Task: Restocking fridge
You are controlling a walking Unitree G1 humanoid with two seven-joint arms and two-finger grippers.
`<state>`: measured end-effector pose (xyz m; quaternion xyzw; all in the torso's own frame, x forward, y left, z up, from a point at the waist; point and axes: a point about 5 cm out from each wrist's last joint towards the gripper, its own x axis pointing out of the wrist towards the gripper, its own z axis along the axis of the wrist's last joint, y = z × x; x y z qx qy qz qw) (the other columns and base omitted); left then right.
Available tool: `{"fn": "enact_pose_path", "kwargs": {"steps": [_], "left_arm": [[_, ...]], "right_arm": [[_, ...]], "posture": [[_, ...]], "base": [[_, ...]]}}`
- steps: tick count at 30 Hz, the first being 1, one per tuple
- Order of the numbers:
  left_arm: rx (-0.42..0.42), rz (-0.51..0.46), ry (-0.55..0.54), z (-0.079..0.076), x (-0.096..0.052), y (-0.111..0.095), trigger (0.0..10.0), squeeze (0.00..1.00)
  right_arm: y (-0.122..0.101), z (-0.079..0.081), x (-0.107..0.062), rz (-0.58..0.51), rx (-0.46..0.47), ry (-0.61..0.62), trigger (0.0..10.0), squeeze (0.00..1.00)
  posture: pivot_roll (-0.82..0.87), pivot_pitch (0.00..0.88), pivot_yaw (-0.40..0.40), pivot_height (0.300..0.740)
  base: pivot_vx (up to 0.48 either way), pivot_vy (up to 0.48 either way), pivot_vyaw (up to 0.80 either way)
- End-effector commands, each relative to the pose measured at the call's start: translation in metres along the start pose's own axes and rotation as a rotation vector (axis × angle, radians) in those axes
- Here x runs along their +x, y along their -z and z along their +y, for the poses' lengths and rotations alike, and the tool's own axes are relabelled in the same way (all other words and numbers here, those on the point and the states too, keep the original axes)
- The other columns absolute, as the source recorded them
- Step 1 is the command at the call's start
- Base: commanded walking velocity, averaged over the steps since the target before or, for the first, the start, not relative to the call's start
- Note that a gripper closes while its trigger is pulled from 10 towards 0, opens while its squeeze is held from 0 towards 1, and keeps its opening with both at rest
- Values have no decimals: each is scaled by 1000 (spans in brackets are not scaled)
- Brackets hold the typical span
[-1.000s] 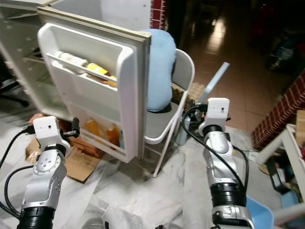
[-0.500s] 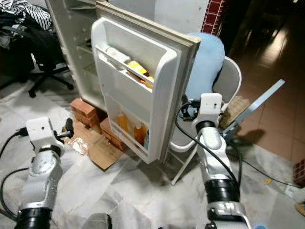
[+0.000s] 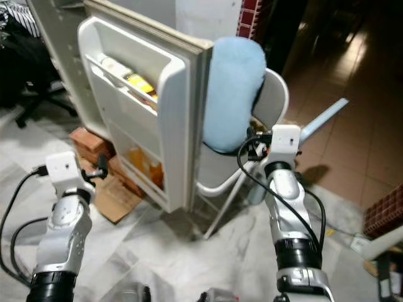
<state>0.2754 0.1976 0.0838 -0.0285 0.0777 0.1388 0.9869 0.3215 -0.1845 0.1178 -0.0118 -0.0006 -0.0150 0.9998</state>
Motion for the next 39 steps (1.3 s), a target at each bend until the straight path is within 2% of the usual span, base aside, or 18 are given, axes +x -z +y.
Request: {"fn": "enact_pose_path", "kwargs": {"steps": [1, 6, 13, 17, 21, 32, 39], "left_arm": [[-11, -29, 0, -1, 2, -6, 10000, 0], [-39, -67, -24, 1, 3, -12, 10000, 0], [-12, -78, -23, 10, -6, -11, 10000, 0], [1, -77, -25, 13, -12, -7, 10000, 0], [15, -97, -11, 11, -14, -9, 10000, 0], [8, -102, -2, 9, -13, -11, 10000, 0], [9, -100, 2, 9, -13, -10, 10000, 0]], "right_arm": [[-4, 3, 1, -15, -20, -25, 10000, 0], [-1, 5, -1, 0, -13, -50, 10000, 0], [5, 12, -20, -3, -47, -115, 10000, 0], [2, 15, -25, -45, -195, -151, 10000, 0], [-5, 20, -25, -60, -191, -215, 10000, 0], [-10, 14, -20, -51, -106, -137, 10000, 0], [-12, 17, -17, -51, -92, -141, 10000, 0]], "posture": [[39, 0, -42, 740], [40, 0, -45, 740], [42, 0, -45, 740], [42, 0, -44, 740], [38, 0, -43, 740], [41, 0, -45, 740], [41, 0, -45, 740]], "base": [[0, 0, 0], [0, 0, 0], [0, 0, 0], [0, 0, 0], [0, 0, 0], [270, 0, 0], [340, 0, 0]]}}
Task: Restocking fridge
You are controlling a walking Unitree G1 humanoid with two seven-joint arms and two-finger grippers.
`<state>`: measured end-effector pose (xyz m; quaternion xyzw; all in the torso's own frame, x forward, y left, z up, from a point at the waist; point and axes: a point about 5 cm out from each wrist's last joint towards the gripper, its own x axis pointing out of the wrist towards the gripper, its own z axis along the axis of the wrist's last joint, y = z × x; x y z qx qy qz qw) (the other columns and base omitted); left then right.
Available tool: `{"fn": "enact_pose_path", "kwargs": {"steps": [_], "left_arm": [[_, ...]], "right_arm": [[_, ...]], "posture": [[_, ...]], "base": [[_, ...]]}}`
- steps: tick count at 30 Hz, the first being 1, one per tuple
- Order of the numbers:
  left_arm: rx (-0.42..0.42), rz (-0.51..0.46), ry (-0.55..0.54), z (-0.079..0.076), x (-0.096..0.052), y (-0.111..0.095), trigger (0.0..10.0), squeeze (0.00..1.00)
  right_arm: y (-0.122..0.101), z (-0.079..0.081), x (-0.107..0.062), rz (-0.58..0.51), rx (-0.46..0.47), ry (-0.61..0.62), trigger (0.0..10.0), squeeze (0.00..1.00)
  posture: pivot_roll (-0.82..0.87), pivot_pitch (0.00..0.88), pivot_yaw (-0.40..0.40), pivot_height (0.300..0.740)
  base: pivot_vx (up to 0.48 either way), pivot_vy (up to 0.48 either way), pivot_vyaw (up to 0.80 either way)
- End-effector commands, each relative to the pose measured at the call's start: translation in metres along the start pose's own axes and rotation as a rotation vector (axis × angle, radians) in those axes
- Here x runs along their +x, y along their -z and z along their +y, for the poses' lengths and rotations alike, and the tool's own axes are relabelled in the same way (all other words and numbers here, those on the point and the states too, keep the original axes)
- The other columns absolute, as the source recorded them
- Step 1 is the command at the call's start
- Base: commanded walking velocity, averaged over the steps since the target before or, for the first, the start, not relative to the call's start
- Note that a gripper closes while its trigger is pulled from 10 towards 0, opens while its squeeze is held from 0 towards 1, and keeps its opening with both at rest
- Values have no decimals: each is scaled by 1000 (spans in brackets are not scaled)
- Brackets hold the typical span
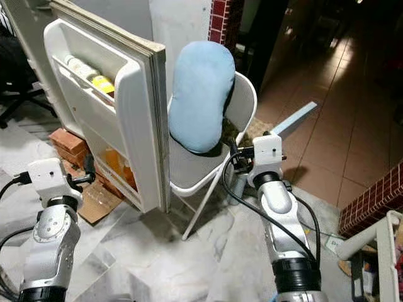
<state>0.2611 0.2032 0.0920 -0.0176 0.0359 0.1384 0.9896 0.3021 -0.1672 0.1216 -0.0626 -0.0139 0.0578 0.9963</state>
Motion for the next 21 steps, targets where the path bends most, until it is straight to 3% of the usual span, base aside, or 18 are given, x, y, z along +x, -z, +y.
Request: {"fn": "enact_pose_path", "kwargs": {"steps": [1, 16, 21], "left_arm": [[-1, -14, 0, 0, 1, -4, 10000, 0], [-15, -9, -13, 0, 0, -2, 10000, 0], [-32, 8, -21, 1, -1, 1, 10000, 0]], "right_arm": [[-8, 0, 4, -23, 9, 3, 10000, 0], [-9, 7, 10, -29, 21, -23, 10000, 0], [-9, 12, 14, -32, 22, -39, 10000, 0]], "posture": [[41, 0, -45, 740], [52, 0, -48, 740], [57, 0, -46, 740]], "base": [[360, 0, 0], [366, 0, 0], [50, 0, 0]]}}
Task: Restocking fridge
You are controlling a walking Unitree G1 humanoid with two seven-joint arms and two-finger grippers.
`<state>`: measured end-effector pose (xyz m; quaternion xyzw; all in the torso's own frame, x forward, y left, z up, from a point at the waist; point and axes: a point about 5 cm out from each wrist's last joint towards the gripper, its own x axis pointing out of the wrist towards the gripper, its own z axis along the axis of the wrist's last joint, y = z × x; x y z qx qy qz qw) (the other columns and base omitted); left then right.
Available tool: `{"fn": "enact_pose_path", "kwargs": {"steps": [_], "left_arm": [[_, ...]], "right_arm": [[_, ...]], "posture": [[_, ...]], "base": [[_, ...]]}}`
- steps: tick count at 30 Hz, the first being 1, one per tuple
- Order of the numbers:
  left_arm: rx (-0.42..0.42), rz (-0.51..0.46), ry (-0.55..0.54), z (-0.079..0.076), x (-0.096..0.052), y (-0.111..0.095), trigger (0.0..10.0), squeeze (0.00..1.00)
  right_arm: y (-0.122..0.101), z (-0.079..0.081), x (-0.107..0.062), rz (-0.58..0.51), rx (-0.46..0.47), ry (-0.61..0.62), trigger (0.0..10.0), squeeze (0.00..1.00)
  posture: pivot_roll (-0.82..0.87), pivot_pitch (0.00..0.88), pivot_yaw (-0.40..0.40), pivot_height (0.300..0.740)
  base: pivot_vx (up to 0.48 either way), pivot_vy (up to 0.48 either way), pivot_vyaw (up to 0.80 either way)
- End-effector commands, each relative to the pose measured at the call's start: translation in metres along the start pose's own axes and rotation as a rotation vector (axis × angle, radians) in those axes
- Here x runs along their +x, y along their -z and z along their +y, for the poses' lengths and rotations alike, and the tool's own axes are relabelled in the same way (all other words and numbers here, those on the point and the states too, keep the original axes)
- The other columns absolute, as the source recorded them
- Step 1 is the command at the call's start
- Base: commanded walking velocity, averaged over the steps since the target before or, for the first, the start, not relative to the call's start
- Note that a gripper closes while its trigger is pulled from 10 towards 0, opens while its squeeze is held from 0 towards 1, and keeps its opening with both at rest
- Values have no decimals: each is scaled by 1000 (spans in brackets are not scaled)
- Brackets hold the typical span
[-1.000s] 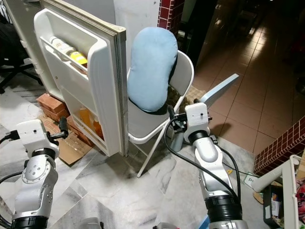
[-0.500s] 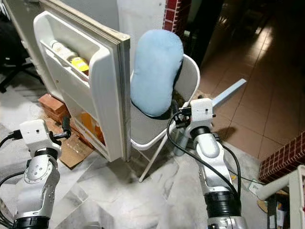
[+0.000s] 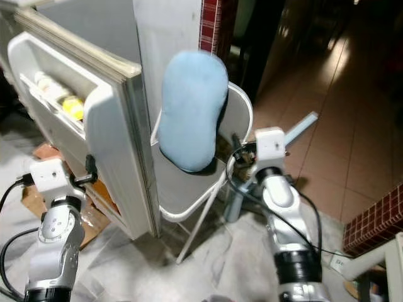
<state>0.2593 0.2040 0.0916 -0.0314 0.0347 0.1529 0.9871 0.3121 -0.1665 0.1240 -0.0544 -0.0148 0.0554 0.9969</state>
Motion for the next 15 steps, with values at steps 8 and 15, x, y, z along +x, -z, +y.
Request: {"fn": "enact_pose_path", "kwargs": {"steps": [8, 15], "left_arm": [[-18, 46, -10, 1, 1, 6, 10000, 0], [-1, 263, -72, 23, -13, 40, 10000, 0]], "right_arm": [[-6, 22, 6, -30, 14, -100, 10000, 0], [-13, 33, 17, -48, 34, -171, 10000, 0]], "posture": [[59, 0, -45, 740], [68, 0, -47, 740]], "base": [[0, 0, 703], [0, 0, 420]]}}
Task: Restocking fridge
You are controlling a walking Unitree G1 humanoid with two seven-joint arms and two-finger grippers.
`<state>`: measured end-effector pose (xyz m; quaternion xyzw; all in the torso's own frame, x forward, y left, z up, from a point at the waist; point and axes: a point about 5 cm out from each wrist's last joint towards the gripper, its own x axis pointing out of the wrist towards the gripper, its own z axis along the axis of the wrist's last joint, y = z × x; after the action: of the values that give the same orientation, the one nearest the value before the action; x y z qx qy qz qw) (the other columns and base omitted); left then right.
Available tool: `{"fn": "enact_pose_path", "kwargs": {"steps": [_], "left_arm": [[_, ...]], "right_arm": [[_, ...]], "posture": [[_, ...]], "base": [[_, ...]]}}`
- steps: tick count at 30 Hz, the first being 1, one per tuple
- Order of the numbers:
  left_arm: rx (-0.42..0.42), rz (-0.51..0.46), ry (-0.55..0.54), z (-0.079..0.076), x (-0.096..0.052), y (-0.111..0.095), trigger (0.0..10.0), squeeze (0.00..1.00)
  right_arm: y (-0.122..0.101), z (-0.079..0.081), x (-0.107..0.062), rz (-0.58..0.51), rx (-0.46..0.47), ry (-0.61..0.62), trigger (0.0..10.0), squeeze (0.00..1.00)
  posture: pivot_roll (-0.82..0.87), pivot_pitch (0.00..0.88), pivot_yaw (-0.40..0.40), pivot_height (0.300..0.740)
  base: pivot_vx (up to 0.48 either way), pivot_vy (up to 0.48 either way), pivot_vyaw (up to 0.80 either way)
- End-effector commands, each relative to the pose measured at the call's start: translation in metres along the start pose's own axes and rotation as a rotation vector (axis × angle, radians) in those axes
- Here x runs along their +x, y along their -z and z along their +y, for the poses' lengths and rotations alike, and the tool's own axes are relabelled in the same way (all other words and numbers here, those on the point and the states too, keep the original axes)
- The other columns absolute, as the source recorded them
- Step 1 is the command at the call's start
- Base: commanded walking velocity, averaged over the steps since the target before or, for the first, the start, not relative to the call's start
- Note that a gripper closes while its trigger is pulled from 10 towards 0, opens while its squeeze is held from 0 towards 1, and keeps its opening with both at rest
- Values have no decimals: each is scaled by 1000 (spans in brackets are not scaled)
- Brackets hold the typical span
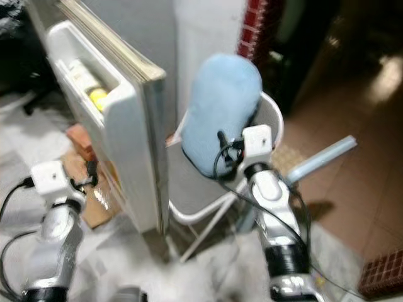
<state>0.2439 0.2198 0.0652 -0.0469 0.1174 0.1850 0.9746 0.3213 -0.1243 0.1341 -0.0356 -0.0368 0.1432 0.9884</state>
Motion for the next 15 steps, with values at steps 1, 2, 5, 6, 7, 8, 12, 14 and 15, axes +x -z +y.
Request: {"fn": "enact_pose_path", "kwargs": {"steps": [1, 2, 5, 6, 7, 8, 12, 14, 15], "left_arm": [[11, 95, -2, 3, -3, 15, 10000, 0], [20, 161, -14, 10, -5, 26, 10000, 0], [23, 265, -14, 19, -10, 44, 10000, 0], [19, 311, -8, 23, -13, 53, 10000, 0], [16, 394, 8, 27, -18, 68, 10000, 0], [16, 394, 8, 27, -18, 68, 10000, 0], [11, 415, 7, 29, -20, 73, 10000, 0], [6, 425, 6, 29, -19, 74, 10000, 0], [6, 431, 6, 29, -19, 74, 10000, 0]], "right_arm": [[1, -7, 1, 8, -2, 3, 10000, 0], [0, -5, 4, 2, 3, -8, 10000, 0], [-3, -2, 9, -5, 2, -25, 10000, 0], [-6, 0, 13, -12, 8, -31, 10000, 0], [-11, 6, 21, -22, 26, -46, 10000, 0], [-11, 6, 21, -22, 26, -46, 10000, 0], [-30, 29, 44, -59, 57, -78, 10000, 0], [-40, 43, 52, -79, 83, -104, 10000, 0], [-44, 48, 55, -89, 95, -116, 10000, 0]], "posture": [[68, 0, -47, 740], [73, 0, -47, 740], [73, 0, -47, 740], [81, 0, -48, 740], [80, 0, -47, 740], [80, 0, -47, 740], [81, 0, -44, 740], [81, 0, -44, 740], [81, 0, -44, 740]], "base": [[0, 0, 0], [0, 0, 0], [0, 0, 0], [0, 0, 0], [0, 0, 0], [0, 0, 0], [0, 0, 0], [0, 0, 0], [0, 0, 0]]}}
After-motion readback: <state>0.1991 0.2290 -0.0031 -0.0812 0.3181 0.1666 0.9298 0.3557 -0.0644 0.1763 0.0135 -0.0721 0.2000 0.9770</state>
